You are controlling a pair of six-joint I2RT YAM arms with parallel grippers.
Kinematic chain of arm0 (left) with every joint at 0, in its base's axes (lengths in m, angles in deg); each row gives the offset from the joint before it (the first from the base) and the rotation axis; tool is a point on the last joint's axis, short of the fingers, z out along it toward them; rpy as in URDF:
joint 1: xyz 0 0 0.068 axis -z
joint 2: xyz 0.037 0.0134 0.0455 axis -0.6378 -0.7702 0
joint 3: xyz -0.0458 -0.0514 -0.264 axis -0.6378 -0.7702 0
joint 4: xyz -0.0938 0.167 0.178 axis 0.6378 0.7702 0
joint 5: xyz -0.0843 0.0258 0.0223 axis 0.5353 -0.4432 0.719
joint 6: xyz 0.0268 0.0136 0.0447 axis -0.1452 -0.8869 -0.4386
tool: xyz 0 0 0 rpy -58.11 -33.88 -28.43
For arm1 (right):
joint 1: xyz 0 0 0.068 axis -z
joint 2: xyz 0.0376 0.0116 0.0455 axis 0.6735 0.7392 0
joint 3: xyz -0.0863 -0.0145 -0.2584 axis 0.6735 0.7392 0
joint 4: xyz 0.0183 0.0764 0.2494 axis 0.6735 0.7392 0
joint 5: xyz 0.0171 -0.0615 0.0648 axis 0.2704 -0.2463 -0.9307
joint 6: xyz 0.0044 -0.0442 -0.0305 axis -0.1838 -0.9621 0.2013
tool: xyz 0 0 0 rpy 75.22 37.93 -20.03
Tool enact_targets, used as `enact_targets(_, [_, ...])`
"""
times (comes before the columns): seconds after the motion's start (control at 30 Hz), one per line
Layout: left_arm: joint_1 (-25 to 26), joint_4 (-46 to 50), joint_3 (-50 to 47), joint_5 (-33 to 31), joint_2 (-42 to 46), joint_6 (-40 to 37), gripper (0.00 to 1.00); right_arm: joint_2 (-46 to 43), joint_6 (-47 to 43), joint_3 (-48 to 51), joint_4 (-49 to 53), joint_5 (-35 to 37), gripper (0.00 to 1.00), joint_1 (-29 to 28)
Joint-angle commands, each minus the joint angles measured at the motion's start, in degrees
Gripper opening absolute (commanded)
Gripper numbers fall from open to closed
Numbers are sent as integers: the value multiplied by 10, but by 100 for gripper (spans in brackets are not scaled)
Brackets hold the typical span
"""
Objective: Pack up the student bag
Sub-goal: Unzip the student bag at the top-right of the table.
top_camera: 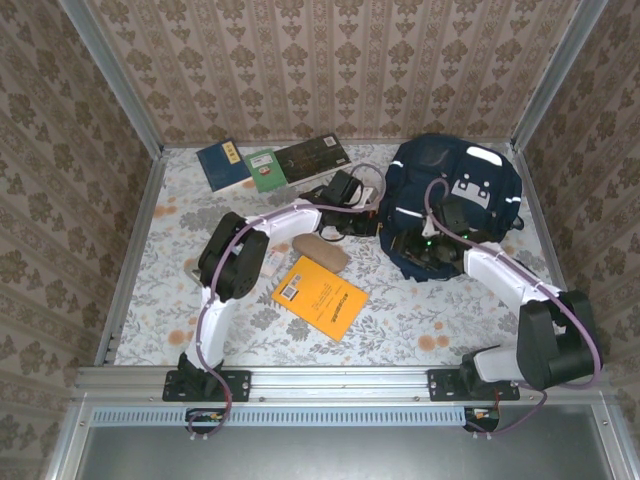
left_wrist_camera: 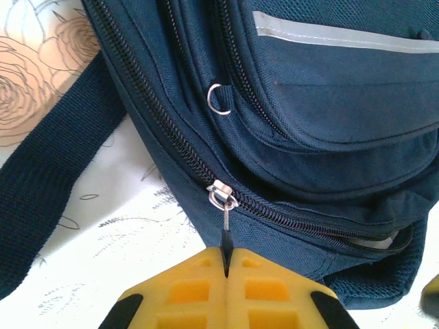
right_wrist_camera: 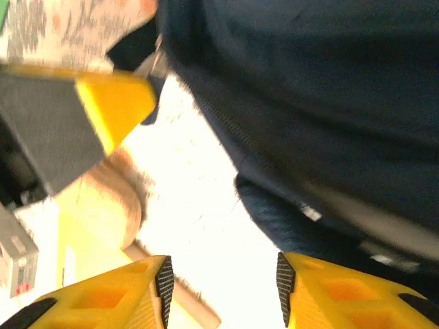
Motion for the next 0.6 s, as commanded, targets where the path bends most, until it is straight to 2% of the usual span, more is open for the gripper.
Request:
enact_targets(0.0, [8,1,-12,15,46,-16,0,-1,17,39,15,27,47,-8])
enact_targets(0.13, [21,-4,-34,28,54,-23,0,3,12,59,40,68,46,15])
enact_targets(0.33, [59,-16,-52,38,59,-16,0,-11,-19,63,87,124,46,98])
enact_targets(0.43, [79,-10,-52,28,58,-28,0,-27,-28,59,86,107,46,136])
enact_targets(0.57, [89,1,-52,6,56,-51,0,-49,-31,45,84,83,47,142])
